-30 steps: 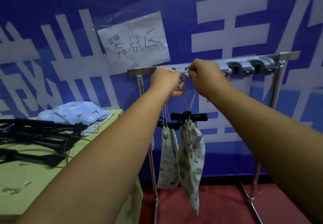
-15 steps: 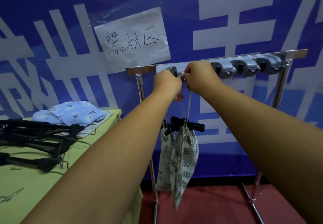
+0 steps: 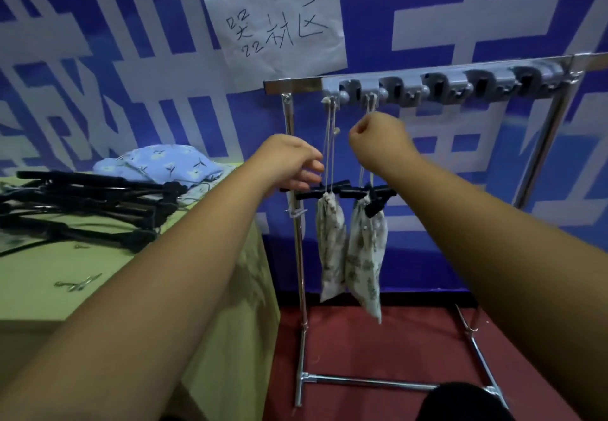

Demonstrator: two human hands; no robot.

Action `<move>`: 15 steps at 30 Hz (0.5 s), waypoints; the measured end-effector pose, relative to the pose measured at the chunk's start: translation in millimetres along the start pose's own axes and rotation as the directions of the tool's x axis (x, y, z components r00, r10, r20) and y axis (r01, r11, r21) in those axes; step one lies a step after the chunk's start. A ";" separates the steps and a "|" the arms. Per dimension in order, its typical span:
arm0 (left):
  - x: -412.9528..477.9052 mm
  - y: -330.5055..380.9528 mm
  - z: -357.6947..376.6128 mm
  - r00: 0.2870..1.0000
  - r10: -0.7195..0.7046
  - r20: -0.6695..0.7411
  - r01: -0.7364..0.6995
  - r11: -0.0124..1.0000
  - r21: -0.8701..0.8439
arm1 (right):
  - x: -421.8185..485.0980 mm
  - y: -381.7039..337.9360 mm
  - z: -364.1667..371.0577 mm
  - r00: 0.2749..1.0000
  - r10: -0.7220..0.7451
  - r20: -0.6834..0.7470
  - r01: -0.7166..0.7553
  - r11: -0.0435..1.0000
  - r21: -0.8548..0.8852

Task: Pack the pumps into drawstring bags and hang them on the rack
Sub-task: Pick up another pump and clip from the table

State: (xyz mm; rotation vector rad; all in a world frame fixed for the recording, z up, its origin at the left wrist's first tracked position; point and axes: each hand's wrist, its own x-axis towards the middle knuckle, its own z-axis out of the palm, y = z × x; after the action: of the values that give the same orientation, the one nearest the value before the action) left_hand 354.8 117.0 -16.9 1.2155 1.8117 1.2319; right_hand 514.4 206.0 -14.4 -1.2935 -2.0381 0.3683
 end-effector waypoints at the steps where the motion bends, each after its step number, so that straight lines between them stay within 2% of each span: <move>1: -8.0 -7.8 -9.7 1.000 -0.014 -0.019 0.014 1.000 -0.014 | -10.9 -11.1 5.3 0.999 -0.025 0.024 0.025 0.999 0.023; 5: -38.1 -40.1 -53.2 0.992 -0.076 -0.097 0.074 0.997 -0.022 | -47.4 -61.9 37.3 0.979 -0.162 0.128 0.148 0.983 0.108; 9: -65.1 -68.7 -111.4 0.972 -0.115 -0.205 0.107 0.993 -0.049 | -72.0 -118.2 76.0 0.921 -0.308 0.237 0.283 0.950 0.133; 15: -97.6 -106.8 -197.4 0.892 -0.214 -0.399 0.179 0.976 -0.123 | -88.8 -192.2 134.7 0.847 -0.413 0.335 0.381 0.911 0.161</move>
State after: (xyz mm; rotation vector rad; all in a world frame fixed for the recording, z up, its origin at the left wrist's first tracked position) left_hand 185.7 -57.9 -43.6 0.7376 2.0956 1.5086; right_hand 315.6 54.8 -38.9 -0.7524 -2.5023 0.5241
